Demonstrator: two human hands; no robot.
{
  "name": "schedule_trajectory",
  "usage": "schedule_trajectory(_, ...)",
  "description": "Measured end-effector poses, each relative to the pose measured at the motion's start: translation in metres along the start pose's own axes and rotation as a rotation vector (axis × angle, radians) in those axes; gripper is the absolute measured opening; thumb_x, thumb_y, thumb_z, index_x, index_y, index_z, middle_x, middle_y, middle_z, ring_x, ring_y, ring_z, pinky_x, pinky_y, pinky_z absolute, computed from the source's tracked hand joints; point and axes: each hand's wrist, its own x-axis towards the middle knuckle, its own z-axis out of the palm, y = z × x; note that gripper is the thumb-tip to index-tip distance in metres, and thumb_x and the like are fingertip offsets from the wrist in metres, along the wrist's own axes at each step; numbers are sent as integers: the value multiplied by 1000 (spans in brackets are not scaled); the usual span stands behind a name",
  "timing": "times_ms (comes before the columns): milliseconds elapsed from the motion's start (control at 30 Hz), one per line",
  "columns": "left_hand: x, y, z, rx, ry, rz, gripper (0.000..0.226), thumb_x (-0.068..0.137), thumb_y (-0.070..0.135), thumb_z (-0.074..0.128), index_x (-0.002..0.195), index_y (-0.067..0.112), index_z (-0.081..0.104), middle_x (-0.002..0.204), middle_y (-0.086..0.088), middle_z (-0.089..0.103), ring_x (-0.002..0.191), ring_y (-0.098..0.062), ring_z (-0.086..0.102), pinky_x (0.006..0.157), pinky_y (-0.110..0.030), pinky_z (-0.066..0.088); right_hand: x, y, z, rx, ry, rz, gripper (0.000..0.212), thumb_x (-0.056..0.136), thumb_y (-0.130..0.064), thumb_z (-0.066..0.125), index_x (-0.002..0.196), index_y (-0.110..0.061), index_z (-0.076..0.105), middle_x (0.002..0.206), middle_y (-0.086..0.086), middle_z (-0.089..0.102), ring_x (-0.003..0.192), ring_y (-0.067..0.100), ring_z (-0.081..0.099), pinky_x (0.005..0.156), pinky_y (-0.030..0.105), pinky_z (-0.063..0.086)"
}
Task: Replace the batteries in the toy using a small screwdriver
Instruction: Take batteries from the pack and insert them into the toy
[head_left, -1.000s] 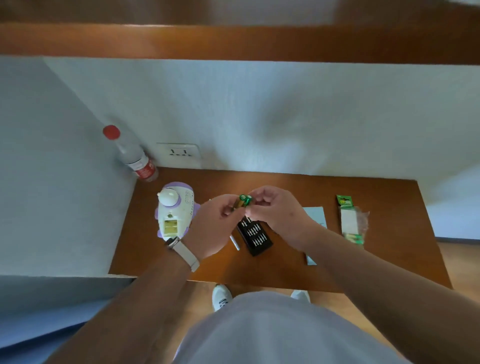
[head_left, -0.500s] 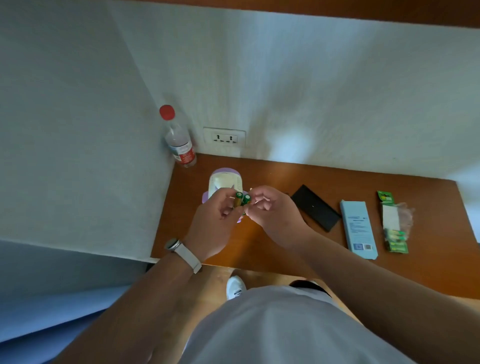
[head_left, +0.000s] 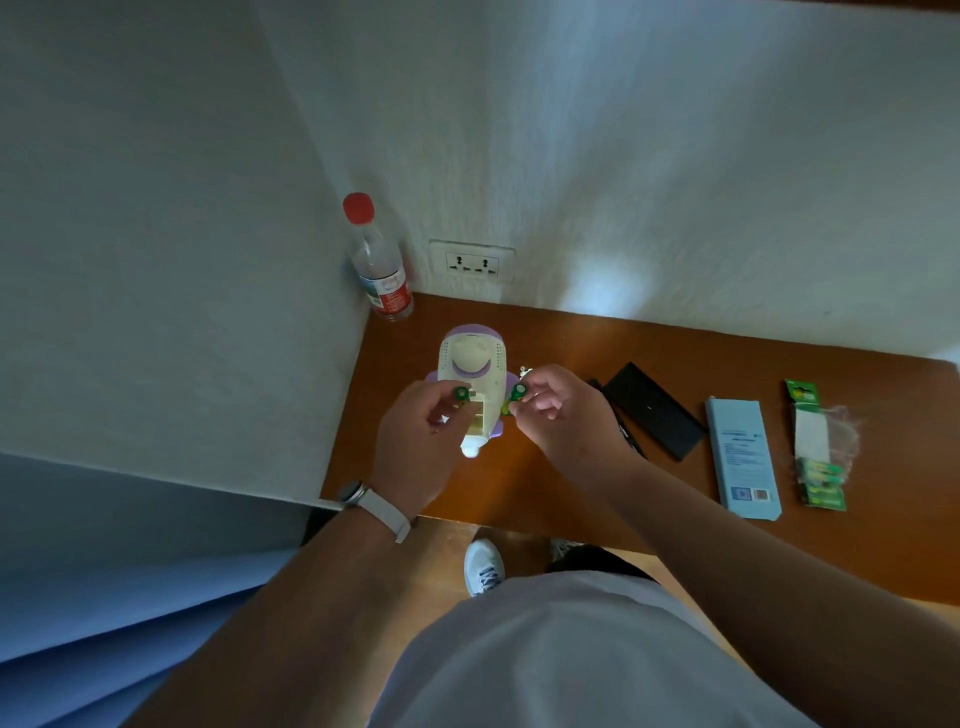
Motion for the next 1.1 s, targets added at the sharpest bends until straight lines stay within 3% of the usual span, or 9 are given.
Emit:
schedule_trajectory(100,2,-4,0,-14,43,-22,29,94,21,69,122,14,66,114,0,69,104,-14,64,76,-6,48,7,3,0,4,-14,-41,18,92,-21,68,103,-31,57,92,-24,62,87,-19,58,68,-1,42)
schedule_trajectory(267,6,-9,-1,11,63,-13,29,94,19,69,123,12,67,115,0,70,100,-12,63,77,-11,48,17,10,12,28,-58,-116,17,91,-14,67,106,-20,61,101,-9,69,98,1,66,79,14,54)
schedule_trajectory(533,7,-17,-4,80,33,87,27,92,16,71,118,8,70,110,-7,72,98,-16,65,79,-14,50,27,15,28,-89,-72,-263,19,88,-11,70,106,-8,65,103,2,70,97,9,67,84,16,55)
schedule_trajectory(633,8,-19,-4,109,22,123,25,92,16,72,115,8,71,106,-7,72,98,-20,66,80,-28,57,30,14,30,-176,-66,-323,16,86,-11,72,101,-8,65,96,1,67,89,11,64,76,22,56)
schedule_trajectory(767,11,-21,-3,155,12,166,23,92,20,72,112,10,73,99,-4,71,92,-20,65,76,-36,59,30,10,33,-237,-28,-396,15,84,-13,74,93,-12,63,82,-14,52,75,-1,53,66,9,43)
schedule_trajectory(933,10,-24,-6,157,-7,186,24,92,24,70,110,9,73,96,-4,70,89,-18,64,74,-32,57,29,10,35,-297,-23,-431,12,85,-11,71,94,-11,63,86,-1,60,77,17,56,63,30,50)
schedule_trajectory(1100,15,-32,-6,202,-40,186,22,92,21,71,112,12,72,98,-4,69,90,-17,62,74,-29,55,29,12,39,-362,-24,-448,15,84,-10,70,97,-9,63,90,2,62,81,17,55,60,25,45)
